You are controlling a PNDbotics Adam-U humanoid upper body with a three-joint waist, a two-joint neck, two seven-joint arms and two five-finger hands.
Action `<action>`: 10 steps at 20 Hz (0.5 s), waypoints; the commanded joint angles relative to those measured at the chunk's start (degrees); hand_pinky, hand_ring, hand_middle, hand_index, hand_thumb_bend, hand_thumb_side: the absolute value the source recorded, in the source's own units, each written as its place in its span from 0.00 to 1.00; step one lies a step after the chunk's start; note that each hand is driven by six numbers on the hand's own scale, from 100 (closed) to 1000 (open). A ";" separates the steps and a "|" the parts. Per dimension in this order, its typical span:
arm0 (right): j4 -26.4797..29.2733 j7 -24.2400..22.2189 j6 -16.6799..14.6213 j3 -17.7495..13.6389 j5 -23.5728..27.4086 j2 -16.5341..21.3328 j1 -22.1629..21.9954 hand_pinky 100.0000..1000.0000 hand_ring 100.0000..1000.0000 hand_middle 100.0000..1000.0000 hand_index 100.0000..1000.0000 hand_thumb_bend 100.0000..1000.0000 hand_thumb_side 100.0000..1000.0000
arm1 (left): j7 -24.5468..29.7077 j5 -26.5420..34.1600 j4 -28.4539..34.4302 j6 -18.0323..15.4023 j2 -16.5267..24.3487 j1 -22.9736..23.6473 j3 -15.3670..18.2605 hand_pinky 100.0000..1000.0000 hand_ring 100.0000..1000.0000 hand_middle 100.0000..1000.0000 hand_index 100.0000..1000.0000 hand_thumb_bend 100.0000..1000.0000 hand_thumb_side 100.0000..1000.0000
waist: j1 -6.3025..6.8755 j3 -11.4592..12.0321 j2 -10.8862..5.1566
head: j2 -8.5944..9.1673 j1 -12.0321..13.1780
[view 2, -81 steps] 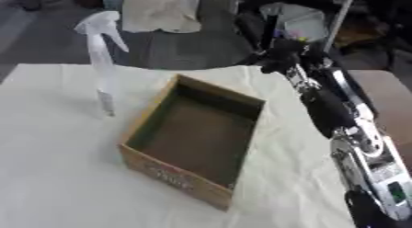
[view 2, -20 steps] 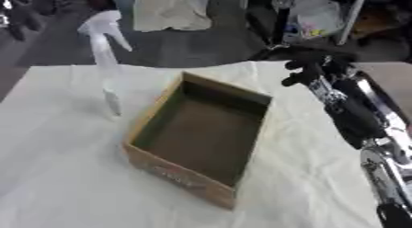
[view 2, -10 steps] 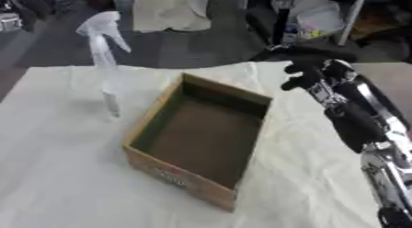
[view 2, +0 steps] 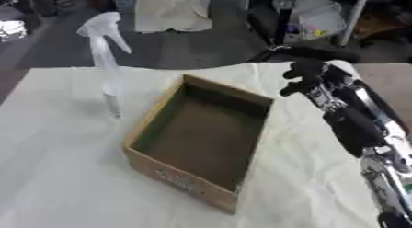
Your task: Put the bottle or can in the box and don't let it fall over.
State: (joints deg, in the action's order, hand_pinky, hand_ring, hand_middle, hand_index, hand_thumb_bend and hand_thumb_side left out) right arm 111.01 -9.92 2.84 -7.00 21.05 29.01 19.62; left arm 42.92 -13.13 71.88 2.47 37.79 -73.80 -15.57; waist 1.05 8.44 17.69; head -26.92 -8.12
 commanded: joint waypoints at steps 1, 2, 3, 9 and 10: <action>0.31 -0.42 -0.04 -0.17 -0.36 0.88 0.78 0.92 0.61 0.67 0.75 0.00 0.44 | -0.89 0.12 -0.06 0.06 0.18 -1.94 1.21 0.93 0.71 0.78 0.82 0.00 0.39 | 0.14 -0.21 -0.76 | 1.03 0.33; 0.32 -0.48 -0.04 -0.15 -0.37 0.87 0.85 0.92 0.61 0.67 0.75 0.00 0.44 | -1.21 0.11 -0.25 0.11 -0.11 -2.13 1.19 0.93 0.71 0.78 0.82 0.00 0.39 | 0.17 -0.35 -0.68 | 1.10 0.41; 0.33 -0.52 -0.04 -0.15 -0.37 0.87 0.91 0.92 0.61 0.67 0.75 0.00 0.44 | -1.46 0.10 -0.40 0.14 -0.39 -2.29 1.11 0.92 0.71 0.78 0.82 0.00 0.40 | 0.19 -0.47 -0.62 | 1.21 0.49; 0.34 -0.83 0.14 0.04 -0.30 0.73 1.46 0.92 0.61 0.67 0.75 0.00 0.44 | -1.90 0.89 -1.45 0.93 -1.72 -3.37 0.99 0.95 0.73 0.80 0.83 0.00 0.48 | 0.43 -1.10 -0.12 | 2.16 1.34; 0.34 -0.87 0.20 0.05 -0.28 0.68 1.55 0.92 0.61 0.67 0.75 0.00 0.44 | -1.87 1.21 -1.76 1.20 -1.91 -3.59 1.23 0.95 0.73 0.80 0.83 0.00 0.49 | 0.48 -1.16 -0.05 | 2.27 1.47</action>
State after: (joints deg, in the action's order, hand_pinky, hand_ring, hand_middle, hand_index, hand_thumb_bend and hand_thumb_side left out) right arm 110.76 -10.58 3.08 -6.78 20.94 28.95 20.46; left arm 41.17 -12.56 69.96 3.34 35.16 -75.72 -15.27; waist 1.58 7.37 18.71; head -25.47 -6.95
